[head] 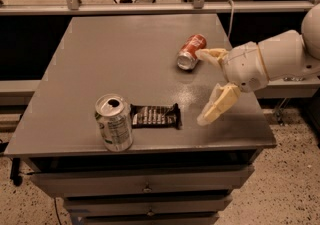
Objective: Pick rxbar chocolate
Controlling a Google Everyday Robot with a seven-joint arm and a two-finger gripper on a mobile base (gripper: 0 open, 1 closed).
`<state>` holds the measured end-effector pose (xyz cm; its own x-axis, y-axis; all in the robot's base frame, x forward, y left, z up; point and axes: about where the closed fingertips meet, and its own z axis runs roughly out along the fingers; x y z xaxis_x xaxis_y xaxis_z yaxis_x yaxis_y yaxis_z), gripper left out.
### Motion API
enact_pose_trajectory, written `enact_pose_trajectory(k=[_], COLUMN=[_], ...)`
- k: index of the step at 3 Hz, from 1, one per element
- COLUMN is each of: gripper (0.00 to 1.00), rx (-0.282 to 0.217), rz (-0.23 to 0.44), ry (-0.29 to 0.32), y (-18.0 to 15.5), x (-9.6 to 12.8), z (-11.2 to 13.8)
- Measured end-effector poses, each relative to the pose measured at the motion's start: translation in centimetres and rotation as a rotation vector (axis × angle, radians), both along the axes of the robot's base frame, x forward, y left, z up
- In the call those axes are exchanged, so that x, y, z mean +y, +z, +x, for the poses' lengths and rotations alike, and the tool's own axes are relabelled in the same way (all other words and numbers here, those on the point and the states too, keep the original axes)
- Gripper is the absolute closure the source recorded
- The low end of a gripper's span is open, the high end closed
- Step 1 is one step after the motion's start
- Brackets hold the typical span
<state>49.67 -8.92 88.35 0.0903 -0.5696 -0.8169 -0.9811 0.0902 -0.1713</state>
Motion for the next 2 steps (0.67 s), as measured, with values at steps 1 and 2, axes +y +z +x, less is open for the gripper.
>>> enact_pose_trajectory(k=[1,2], gripper=[0.0,0.0], rx=[-0.12,-0.194], rz=[-0.038,-0.023], ry=[-0.198,-0.296], y=[3.2,4.8], x=[-4.5,-5.8], z=[1.5,3.8])
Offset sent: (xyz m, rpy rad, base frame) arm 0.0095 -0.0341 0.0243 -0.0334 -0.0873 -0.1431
